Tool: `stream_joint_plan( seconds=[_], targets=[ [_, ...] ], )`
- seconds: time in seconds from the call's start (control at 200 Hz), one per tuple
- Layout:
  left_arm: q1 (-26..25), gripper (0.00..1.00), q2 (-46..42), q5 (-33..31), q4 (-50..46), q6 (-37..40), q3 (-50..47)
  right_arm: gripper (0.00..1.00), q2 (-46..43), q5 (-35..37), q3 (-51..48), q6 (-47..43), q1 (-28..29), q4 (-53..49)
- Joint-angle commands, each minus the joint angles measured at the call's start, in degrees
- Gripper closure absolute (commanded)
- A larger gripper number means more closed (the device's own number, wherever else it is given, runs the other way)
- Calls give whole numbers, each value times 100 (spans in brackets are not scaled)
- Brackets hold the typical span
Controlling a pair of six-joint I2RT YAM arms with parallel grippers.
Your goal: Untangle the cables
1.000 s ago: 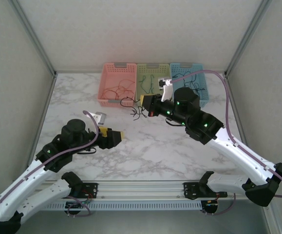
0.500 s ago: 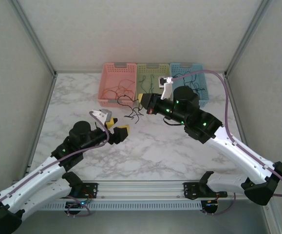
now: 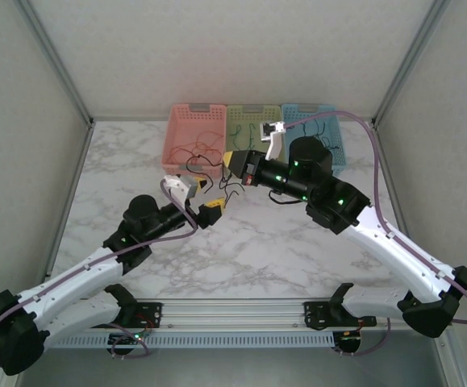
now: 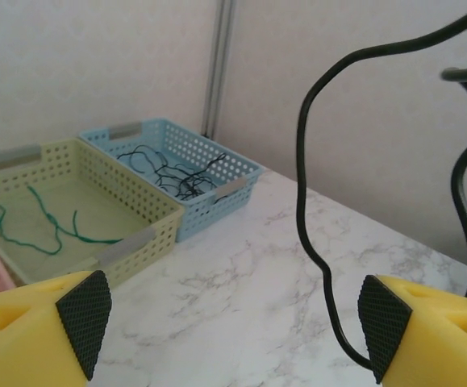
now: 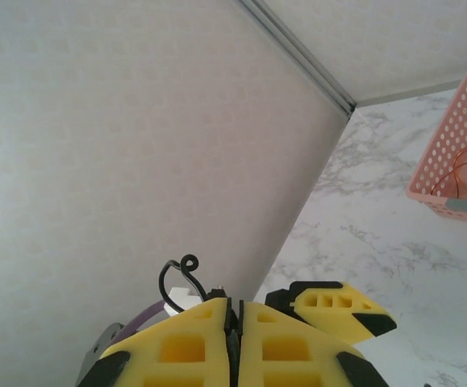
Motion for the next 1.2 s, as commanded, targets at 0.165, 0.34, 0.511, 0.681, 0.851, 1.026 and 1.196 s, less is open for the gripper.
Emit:
stream_joint_plan(
  seconds=[0.165, 0.34, 0.511, 0.681, 0.851, 1.026, 1.196],
  targets=[
    [-420, 18, -438, 454, -497, 378, 44, 100, -44, 216, 303, -139, -31, -70],
    [-603, 16, -588, 165, -568, 367, -133, 100, -45, 258, 330, -159, -41, -118],
    [-603, 14, -478, -24, -496, 445, -14, 100, -14, 182, 335, -97, -39, -105],
    [-604, 15, -223, -598, -324, 537, 110, 100, 4, 106, 328, -39, -44, -86],
    [-603, 22, 151, -672, -93, 589, 216, 100, 42, -1, 283, 28, -39, -32],
    [-603, 23, 221, -960, 181, 583, 150, 100, 26, -7, 255, 15, -45, -58],
    [-603, 17, 211, -1199, 145, 678, 122, 100, 9, -93, 245, 39, -45, -41]
  ],
)
